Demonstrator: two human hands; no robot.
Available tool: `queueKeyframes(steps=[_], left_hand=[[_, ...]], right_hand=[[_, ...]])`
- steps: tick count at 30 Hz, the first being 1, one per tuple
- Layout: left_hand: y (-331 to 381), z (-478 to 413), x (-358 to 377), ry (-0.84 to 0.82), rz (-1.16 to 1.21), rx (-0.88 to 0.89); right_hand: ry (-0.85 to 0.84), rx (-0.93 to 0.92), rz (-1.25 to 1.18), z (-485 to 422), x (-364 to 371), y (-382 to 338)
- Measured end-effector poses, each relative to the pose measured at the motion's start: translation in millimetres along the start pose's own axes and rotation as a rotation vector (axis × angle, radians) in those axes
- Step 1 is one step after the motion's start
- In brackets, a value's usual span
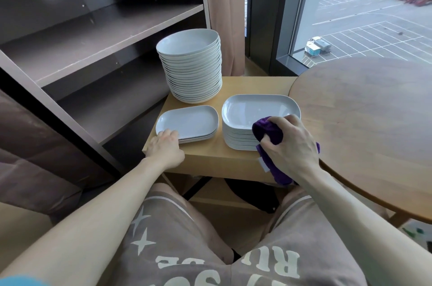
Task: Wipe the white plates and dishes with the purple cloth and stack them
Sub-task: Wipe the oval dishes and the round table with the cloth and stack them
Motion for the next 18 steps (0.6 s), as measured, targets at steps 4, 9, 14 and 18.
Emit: queueKeyframes(steps=[4,9,14,18], left_hand=[[42,-8,-16,0.131,0.209,0.099],[119,-20,-49,0.274,0.588,0.313],[142,-37,-53,0.092,0.575,0.360],[136,-46,-48,0.029,0.584,0.324]], right_hand=[[-0.008,0.023,-0.001,-1,3,-3],[0.000,-0.018,-0.004,1,5,-9],[0.025,0.009,-0.044,-8,-5,-2],[0.083,0.068,-0.055,-27,-21,15]])
Point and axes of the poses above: each hand's wrist, its own z-axis away from the middle knuckle, its own x-axis out of the palm, y = z × x, the point moved 4 cm from there along -z, towards the middle knuckle, and after that the axes turned 10 degrees about x, right-handed, at the moved point
